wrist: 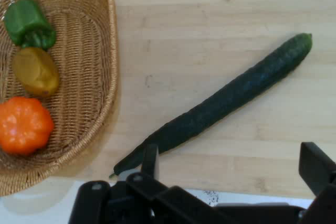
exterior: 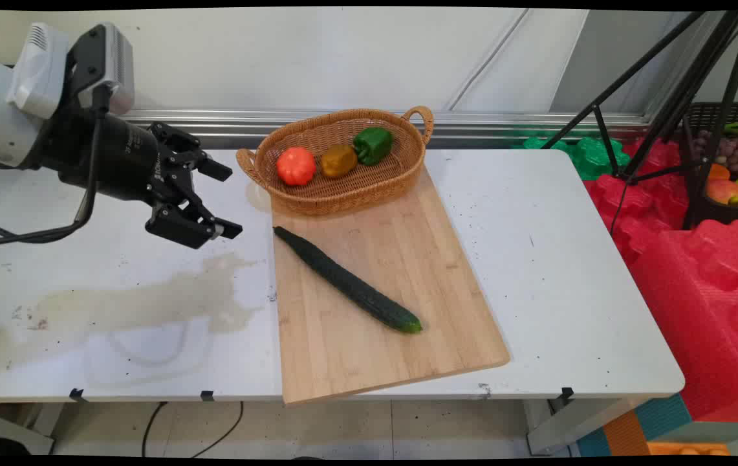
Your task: Pick up the cucumber from the cutting board
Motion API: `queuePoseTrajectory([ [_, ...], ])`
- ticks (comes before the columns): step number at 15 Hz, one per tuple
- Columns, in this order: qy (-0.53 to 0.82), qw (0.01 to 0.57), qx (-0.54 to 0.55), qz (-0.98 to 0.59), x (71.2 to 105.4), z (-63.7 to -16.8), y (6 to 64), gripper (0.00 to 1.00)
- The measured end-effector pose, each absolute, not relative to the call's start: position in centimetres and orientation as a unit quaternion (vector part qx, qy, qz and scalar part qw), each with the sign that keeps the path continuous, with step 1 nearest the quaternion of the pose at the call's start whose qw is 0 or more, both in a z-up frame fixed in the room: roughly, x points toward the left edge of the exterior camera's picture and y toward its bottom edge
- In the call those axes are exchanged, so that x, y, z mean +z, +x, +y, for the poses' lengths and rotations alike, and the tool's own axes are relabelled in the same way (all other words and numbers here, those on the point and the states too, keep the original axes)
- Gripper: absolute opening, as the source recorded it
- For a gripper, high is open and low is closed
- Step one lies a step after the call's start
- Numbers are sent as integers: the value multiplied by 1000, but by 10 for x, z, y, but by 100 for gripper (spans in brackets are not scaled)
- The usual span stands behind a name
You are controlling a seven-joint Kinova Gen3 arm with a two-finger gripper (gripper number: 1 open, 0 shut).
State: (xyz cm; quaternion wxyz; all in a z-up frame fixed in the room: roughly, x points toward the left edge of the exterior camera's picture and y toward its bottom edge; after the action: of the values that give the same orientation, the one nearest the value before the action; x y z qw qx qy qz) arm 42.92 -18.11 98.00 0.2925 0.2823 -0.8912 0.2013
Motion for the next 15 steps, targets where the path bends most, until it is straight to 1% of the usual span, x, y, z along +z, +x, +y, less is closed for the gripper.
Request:
queuePoseTrajectory([
  [6,243,260,202,-913,975,-195,408,100],
  [15,177,215,182,-943,943,-244,356,100],
])
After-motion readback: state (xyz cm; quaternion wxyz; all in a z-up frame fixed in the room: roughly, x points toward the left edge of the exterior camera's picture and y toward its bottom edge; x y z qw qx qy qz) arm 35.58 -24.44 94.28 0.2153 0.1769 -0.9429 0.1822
